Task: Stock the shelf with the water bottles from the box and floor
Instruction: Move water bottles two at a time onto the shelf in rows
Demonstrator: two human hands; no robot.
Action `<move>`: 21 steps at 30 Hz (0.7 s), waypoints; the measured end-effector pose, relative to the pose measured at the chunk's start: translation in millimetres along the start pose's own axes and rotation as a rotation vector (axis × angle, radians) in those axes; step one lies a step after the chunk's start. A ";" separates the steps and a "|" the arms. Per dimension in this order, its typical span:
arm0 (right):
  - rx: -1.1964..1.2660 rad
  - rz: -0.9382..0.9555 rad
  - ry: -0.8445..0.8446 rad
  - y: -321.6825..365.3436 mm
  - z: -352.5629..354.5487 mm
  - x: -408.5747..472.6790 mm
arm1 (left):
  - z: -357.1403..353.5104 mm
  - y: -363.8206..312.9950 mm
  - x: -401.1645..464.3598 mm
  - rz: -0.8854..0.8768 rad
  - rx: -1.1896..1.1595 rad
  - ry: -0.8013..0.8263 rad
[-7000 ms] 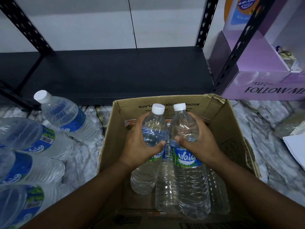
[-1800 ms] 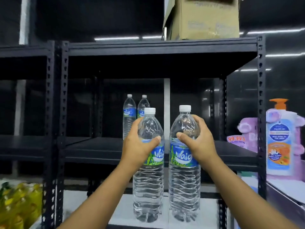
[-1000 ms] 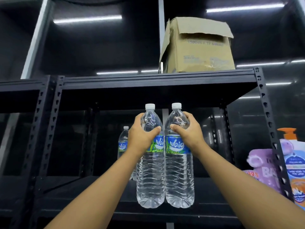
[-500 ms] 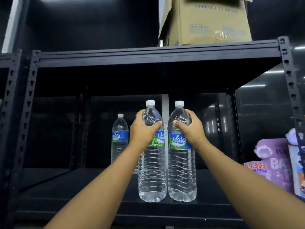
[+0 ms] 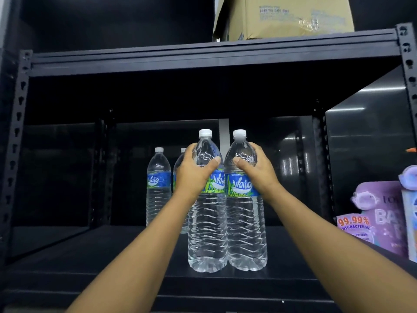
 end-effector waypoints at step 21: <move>-0.100 -0.137 0.115 -30.7 -1.8 -82.5 | 2.5 5.4 -89.7 0.165 0.001 0.259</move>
Point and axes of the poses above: each hand's wrist, its own x-axis towards the middle knuckle, its own z-axis out of the back of the hand, y = z × x, the point moved 8 cm from there along x, towards the middle knuckle, and after that the axes turned 8 degrees about -z, right-handed, at the moved point
